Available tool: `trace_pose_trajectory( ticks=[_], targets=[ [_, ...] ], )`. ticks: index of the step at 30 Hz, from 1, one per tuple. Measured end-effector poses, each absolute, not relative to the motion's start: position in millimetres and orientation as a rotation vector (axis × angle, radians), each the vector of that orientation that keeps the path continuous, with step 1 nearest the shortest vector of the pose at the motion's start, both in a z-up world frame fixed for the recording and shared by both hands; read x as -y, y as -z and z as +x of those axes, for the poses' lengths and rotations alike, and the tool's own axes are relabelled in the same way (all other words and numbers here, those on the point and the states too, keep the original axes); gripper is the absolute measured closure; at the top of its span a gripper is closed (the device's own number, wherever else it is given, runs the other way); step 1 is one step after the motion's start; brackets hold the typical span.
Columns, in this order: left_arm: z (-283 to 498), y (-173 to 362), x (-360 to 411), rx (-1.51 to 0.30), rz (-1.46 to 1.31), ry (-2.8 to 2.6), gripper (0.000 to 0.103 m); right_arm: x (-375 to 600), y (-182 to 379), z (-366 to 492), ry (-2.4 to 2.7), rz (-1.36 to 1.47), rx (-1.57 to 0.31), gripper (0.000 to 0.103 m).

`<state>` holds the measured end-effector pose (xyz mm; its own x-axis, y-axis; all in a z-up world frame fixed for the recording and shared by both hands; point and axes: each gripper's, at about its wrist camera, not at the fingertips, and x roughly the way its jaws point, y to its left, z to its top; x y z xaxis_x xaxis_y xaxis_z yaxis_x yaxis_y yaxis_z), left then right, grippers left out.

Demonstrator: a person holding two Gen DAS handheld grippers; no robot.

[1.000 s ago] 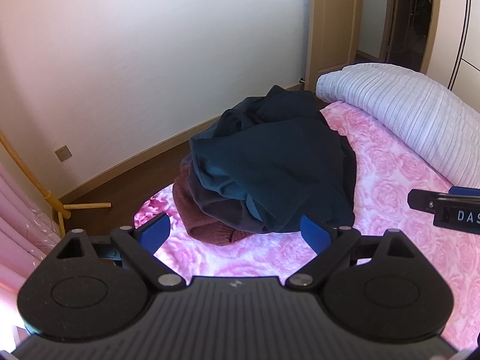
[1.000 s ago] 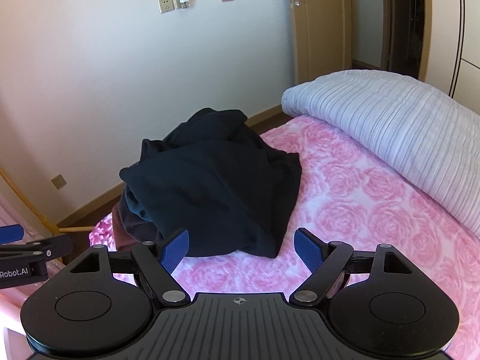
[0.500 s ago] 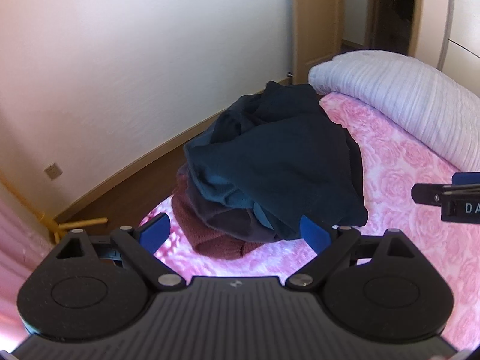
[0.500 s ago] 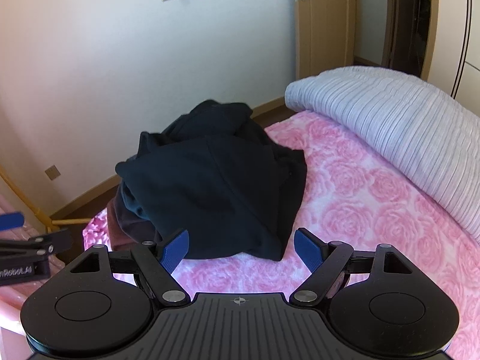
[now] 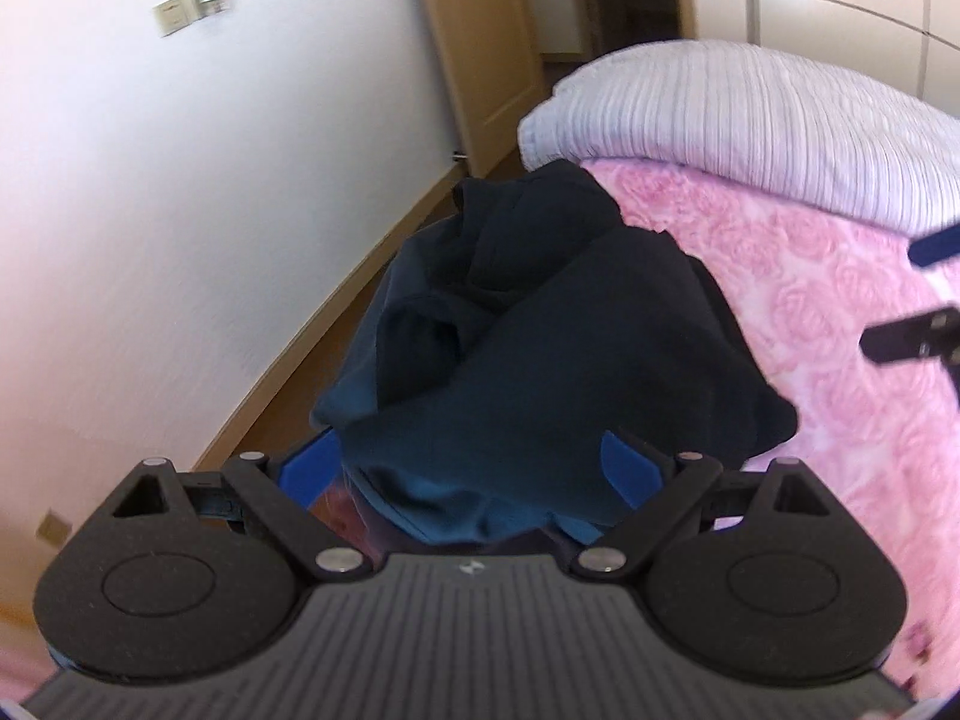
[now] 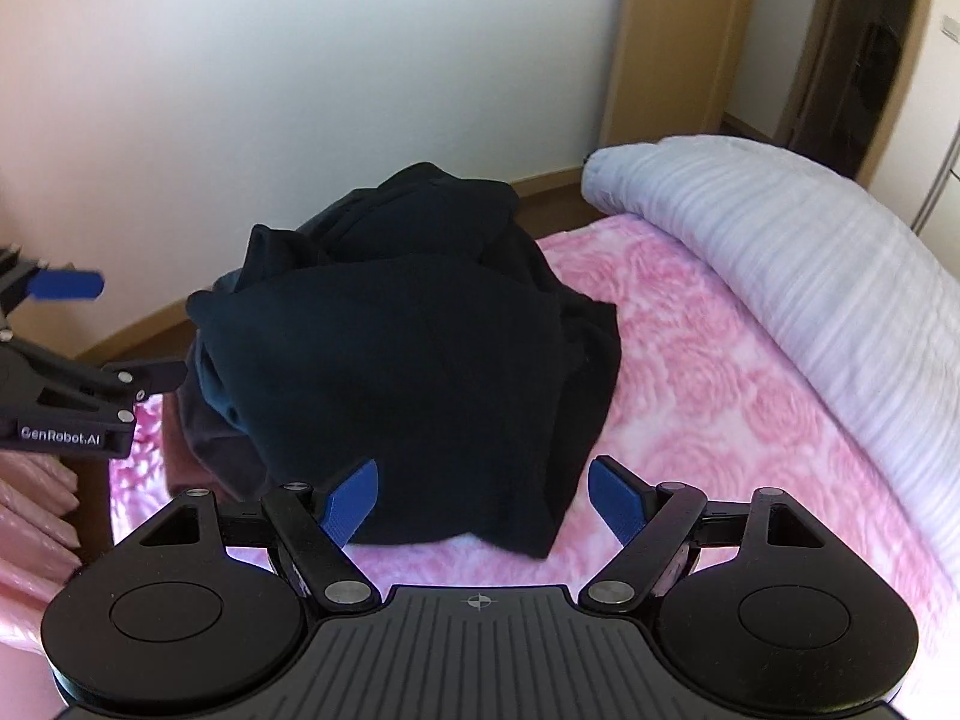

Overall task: Fold clothes
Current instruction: 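Grasp the black jacket with the right gripper while the left gripper grasps it too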

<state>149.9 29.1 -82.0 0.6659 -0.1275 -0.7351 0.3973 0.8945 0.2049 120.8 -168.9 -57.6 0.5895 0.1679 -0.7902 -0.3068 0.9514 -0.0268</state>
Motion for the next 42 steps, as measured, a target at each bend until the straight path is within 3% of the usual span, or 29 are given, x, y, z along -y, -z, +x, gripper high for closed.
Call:
trace_pose_trajectory(
  ticks=[7,14,18,22,25,26,27,35,42],
  targets=[
    [203,119,-52,-0.831,0.441,0.476,0.012,130,77,167,-0.397,-0.42,-0.882,0.022],
    [225,163,-53,-0.8,0.532,0.613,0.023,76,120,207,-0.651,-0.915,-0.727,0.022],
    [220,176,-49,-0.778,0.544,0.655,0.053,53,162,224,-0.75,-1.181,-0.656,0.022],
    [217,177,-50,-0.774,0.518,0.645,0.073,43,192,237,-0.824,-1.258,-0.676,0.023],
    [212,171,-52,-0.767,0.505,0.657,0.081,47,194,239,-0.827,-1.206,-0.74,0.054],
    [208,168,-52,-0.759,0.511,0.668,0.083,50,193,236,-0.818,-1.197,-0.752,0.087],
    [202,164,-50,-0.746,0.528,0.682,0.083,53,192,232,-0.811,-1.195,-0.76,0.094],
    [110,110,-6,-0.584,0.644,0.861,0.085,143,142,137,-0.711,-1.058,-0.768,0.098],
    [-27,78,104,-0.48,0.695,1.096,0.085,262,118,-17,-0.548,-0.958,-0.867,0.098]
  ],
)
